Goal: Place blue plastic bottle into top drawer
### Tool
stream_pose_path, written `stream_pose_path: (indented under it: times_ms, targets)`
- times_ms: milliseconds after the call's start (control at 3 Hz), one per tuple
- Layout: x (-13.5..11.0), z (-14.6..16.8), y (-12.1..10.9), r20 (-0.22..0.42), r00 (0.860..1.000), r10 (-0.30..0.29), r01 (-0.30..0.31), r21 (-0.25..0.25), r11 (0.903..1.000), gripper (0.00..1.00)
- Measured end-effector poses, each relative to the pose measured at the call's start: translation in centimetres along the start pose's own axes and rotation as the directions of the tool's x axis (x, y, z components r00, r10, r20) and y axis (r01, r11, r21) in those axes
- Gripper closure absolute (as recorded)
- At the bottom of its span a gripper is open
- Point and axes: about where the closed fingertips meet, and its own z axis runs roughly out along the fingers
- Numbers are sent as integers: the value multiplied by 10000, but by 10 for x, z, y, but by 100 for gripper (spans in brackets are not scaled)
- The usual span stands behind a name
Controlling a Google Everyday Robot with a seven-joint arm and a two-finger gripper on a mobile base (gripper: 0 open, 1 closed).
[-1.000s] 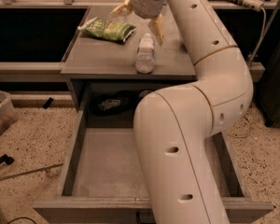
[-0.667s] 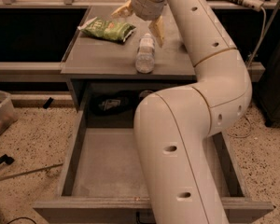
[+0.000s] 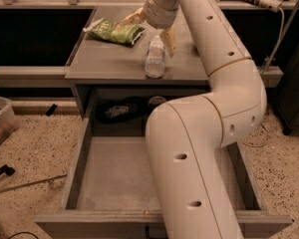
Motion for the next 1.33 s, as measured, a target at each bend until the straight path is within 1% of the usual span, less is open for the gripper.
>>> stream_pose_path:
  times_ms: [333,667,1000,1333]
  targets:
    - [7,-1,-1,-359,9994,-15,10,-160,9999,0]
    - [10,6,-5,-433,9991,-9,5,-89,10000,0]
    - [5,28,5,-32,9999,123,-125,-460,9989,0]
    - [0,52,21,351,9987,359,-321,-1028,9942,0]
